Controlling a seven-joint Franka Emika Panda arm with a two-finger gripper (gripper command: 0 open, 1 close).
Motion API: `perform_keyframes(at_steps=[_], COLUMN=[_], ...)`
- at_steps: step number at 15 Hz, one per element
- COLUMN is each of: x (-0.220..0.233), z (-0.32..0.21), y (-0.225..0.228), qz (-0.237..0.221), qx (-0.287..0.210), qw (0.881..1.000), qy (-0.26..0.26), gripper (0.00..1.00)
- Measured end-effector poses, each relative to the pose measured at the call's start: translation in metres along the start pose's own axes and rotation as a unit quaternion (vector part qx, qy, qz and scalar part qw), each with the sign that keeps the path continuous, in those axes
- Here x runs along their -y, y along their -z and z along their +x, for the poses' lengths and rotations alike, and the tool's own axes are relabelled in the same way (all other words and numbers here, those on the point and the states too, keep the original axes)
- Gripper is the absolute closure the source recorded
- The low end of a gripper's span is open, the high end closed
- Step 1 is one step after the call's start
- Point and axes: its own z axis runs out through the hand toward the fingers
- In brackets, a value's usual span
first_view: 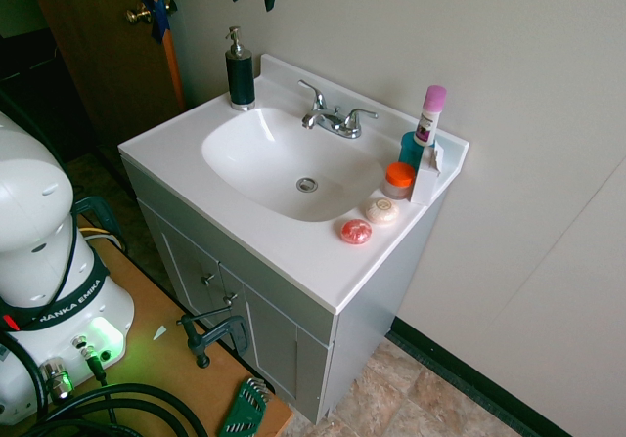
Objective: Use the sanitizer
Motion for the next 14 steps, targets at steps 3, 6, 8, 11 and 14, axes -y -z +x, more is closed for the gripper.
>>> perform_keyframes(at_steps=[3, 6, 8, 11, 14], x=[0.035, 0.062, 0.072, 0.083, 0.091], z=[-0.007, -0.017, -0.020, -0.022, -0.027], y=[-0.002, -0.005, -0.007, -0.018, -0.033], qz=[-0.007, -0.010, -0.016, -0.026, -0.038], qx=[0.001, 0.002, 0.001, 0.002, 0.003], qw=[1.000, 1.000, 1.000, 0.999, 0.999], qy=[0.012, 0.020, 0.025, 0.027, 0.031], gripper=[1.00, 1.00, 1.00, 1.00, 1.00])
